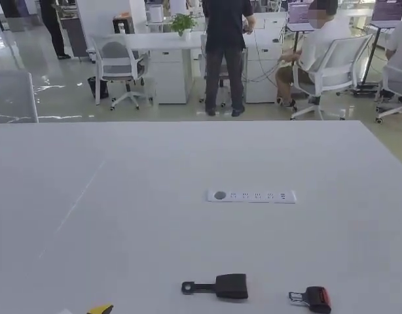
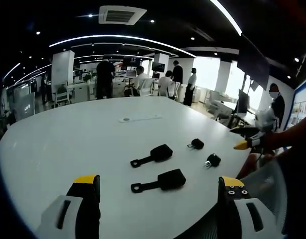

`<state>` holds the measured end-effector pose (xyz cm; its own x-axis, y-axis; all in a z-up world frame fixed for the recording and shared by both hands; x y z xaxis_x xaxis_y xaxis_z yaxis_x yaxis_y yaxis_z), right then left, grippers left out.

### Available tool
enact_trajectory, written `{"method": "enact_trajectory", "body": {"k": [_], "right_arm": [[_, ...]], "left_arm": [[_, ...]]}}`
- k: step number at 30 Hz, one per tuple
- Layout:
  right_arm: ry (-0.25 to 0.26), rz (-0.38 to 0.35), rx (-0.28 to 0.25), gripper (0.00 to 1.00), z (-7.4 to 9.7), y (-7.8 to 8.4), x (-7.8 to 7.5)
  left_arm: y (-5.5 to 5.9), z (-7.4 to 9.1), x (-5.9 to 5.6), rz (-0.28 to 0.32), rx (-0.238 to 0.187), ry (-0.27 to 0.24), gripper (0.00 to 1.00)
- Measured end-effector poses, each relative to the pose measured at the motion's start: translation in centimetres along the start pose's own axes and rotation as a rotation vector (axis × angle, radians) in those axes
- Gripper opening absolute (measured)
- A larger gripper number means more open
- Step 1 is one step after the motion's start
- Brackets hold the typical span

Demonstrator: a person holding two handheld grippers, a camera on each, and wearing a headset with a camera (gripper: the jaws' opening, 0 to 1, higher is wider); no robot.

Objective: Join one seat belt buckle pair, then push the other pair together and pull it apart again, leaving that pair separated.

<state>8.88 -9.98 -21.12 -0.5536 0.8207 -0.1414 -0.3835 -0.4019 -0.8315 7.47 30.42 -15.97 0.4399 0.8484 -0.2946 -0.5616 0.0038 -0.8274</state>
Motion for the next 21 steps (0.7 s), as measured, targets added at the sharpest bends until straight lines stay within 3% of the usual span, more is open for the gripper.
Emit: {"method": "enact_trajectory", "body": {"k": [21], "right_arm": [[-0.023, -0.005, 0.01, 0.94, -0.4, 0.34, 0.86]], "left_arm": [[0.68, -0.12, 0.53, -0.001, 0.021, 0.002, 0.99]]}}
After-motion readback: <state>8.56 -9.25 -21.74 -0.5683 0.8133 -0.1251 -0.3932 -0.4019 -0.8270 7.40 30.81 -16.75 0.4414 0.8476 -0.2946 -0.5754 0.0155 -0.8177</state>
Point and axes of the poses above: the centre of the closed fingertips' face, and the gripper's own axes: z roughly backward along the fingers, x roughly to its left, y roughly out of its underside, the point moved 8 cm from there along z, roughly backward along the fingers, and after that the axes turned 10 degrees about z, right-handed, at the moved point
